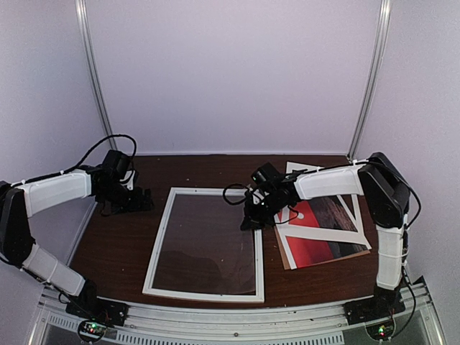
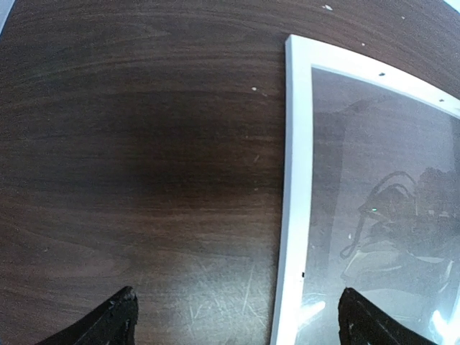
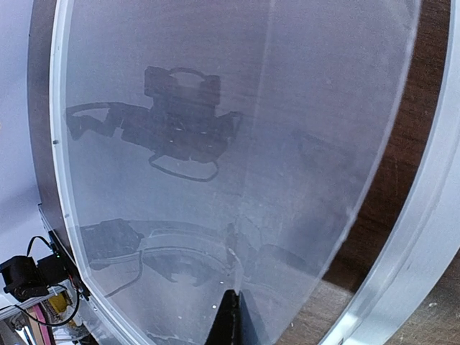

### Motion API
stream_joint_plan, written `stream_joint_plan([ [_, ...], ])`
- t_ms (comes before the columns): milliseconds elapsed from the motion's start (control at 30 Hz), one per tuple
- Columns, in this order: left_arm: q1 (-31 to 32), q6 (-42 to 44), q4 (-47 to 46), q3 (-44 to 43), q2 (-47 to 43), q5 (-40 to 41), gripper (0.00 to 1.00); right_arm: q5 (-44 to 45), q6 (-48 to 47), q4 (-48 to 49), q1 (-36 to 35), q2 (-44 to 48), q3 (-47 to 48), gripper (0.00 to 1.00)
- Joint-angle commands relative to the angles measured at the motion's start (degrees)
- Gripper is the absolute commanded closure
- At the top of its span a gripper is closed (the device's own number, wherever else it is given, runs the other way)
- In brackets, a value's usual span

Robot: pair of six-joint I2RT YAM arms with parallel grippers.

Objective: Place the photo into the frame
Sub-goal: Place the glass panel at the frame body.

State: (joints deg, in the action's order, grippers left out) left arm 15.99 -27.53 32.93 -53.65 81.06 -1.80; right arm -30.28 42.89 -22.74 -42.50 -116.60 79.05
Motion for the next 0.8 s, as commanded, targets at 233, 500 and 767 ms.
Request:
stream_joint_plan([
  [233, 5.4, -2.7, -3.7, -1.4, 0.6, -1.3, 0.02, -0.4, -0.1, 0.2, -0.5, -1.7, 2.3, 0.96],
  [500, 12.3, -6.7, -6.4, -2.3, 2.4, -2.7, 0.02, -0.6, -0.1, 0.6, -0.6, -2.4, 2.4, 0.84],
  [767, 19.7, -10.8, -11.7, -1.5, 6.2, -4.6, 0.02, -0.6, -0.2, 0.6, -0.7, -2.6, 2.4, 0.7],
])
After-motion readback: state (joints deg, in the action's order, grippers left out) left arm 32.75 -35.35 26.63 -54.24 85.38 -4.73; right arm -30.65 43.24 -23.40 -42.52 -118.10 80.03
